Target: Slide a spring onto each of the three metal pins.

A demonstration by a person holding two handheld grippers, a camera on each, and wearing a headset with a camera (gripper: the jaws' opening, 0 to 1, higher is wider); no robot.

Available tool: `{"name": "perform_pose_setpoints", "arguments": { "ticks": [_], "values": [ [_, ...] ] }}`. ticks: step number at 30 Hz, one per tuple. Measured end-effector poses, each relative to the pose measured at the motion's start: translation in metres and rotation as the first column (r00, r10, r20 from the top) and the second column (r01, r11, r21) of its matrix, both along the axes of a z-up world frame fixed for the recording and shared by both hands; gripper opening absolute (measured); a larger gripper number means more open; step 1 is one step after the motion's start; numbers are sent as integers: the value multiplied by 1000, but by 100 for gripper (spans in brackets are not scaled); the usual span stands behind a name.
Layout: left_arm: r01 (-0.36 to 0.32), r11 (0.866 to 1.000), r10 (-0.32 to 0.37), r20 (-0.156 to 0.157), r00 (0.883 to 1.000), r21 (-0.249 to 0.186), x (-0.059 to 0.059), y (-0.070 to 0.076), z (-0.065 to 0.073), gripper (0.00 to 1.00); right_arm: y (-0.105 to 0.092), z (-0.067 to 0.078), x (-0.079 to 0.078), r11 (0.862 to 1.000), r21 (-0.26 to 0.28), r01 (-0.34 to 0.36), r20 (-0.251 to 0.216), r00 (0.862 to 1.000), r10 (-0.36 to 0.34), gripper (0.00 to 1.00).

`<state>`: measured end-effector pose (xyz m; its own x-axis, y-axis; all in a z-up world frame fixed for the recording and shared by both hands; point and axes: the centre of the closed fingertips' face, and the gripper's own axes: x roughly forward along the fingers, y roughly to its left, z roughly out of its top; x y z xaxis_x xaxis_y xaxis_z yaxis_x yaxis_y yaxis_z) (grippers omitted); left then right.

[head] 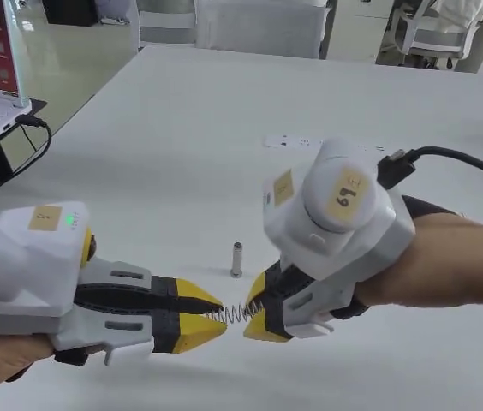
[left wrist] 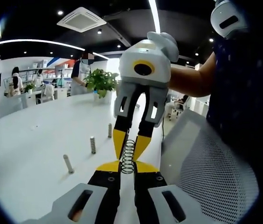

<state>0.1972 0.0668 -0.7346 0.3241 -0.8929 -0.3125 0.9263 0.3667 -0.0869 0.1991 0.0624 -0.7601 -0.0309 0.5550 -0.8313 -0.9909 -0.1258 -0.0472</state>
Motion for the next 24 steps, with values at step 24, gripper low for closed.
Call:
{"name": "perform_pose_setpoints", "arguments": {
  "ticks": [24],
  "values": [
    [11, 1000, -11, 13, 1000, -5, 0, -7, 1, 2, 11, 30, -9, 999, 4, -40, -13, 999, 40, 8]
  ]
}}
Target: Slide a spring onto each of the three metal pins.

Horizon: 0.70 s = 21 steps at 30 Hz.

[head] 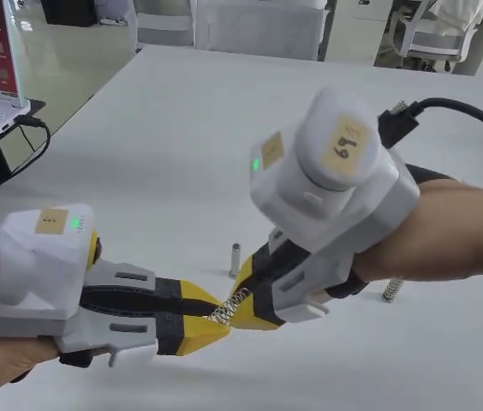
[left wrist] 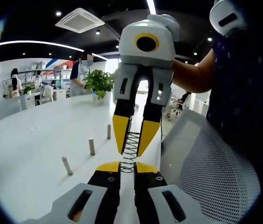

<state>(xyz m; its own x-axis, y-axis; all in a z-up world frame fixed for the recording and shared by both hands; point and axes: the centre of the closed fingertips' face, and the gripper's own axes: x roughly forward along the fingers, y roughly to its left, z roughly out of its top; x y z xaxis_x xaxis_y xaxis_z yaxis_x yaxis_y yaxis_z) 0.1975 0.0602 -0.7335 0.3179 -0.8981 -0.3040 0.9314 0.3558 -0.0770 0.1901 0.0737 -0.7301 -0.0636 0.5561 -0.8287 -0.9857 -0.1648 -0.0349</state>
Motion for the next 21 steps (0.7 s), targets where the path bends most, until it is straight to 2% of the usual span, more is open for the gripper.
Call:
{"name": "perform_pose_setpoints", "arguments": {
  "ticks": [21],
  "values": [
    [10, 1000, -10, -2, 1000, -4, -1, -4, -4, 3, 2, 0, -4, 999, -47, -13, 17, 1000, 14, 8]
  ]
}}
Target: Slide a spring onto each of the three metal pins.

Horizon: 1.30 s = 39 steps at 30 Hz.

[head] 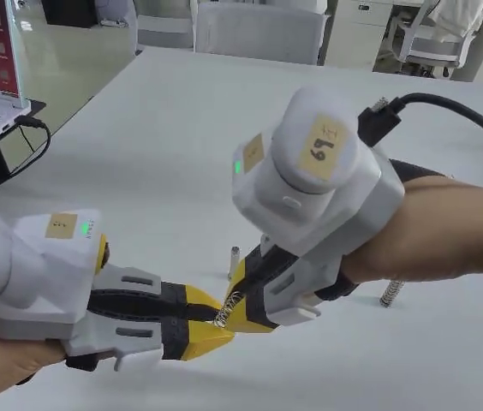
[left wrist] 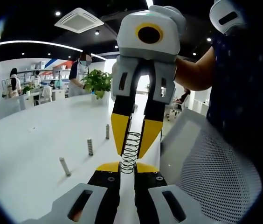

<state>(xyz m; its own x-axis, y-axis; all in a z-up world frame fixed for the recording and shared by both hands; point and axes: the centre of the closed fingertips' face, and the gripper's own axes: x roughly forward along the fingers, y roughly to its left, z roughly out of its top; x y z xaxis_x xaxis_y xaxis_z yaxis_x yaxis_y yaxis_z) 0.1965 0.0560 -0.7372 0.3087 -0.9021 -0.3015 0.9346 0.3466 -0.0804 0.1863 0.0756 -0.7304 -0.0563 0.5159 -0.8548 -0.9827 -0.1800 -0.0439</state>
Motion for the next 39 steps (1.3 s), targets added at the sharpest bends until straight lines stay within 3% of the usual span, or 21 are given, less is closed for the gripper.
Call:
{"name": "perform_pose_setpoints", "arguments": {
  "ticks": [17, 27, 39],
  "values": [
    [-6, 1000, 6, -5, 1000, 8, 5, 0, -7, 4, 0, -7, 5, 1000, -17, 8, -6, 1000, -8, 8],
    [-49, 999, 49, -13, 999, 10, 8, 8, -11, 19, -7, -9, 17, 999, -38, 27, 22, 999, -26, 8],
    [-148, 989, 148, 2, 989, 5, 18, 26, -10, 38, -19, -1, 47, 994, -41, 100, 63, 993, -98, 8]
  ]
}}
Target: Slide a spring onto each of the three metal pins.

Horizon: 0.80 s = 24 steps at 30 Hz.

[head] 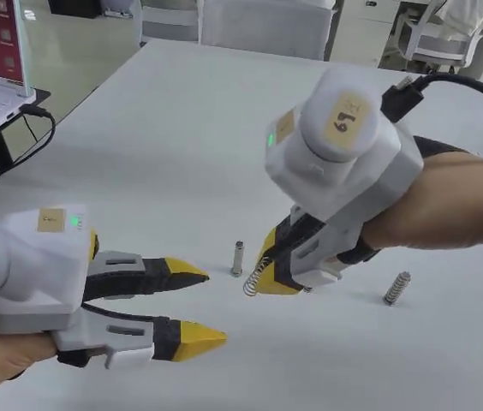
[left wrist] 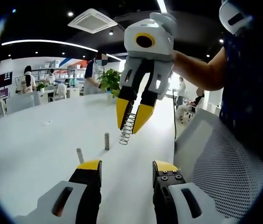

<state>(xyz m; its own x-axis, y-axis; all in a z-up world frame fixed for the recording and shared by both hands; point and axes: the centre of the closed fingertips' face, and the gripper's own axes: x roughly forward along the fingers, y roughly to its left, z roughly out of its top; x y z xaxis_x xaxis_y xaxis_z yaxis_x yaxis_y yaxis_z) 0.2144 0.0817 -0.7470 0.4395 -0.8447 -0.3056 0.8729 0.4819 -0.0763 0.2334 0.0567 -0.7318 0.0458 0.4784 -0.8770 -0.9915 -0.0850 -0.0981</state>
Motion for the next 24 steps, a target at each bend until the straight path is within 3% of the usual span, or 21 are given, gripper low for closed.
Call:
{"name": "perform_pose_setpoints", "arguments": {
  "ticks": [15, 24],
  "values": [
    [-74, 997, 74, 11, 997, 1, 7, 17, 0, 49, -5, 10, 36, 999, -8, 54, 34, 998, -54, 8],
    [-102, 995, 102, 7, 995, 2, 6, 25, -3, 54, 1, 11, 56, 997, -26, 66, 53, 997, -65, 8]
  ]
}}
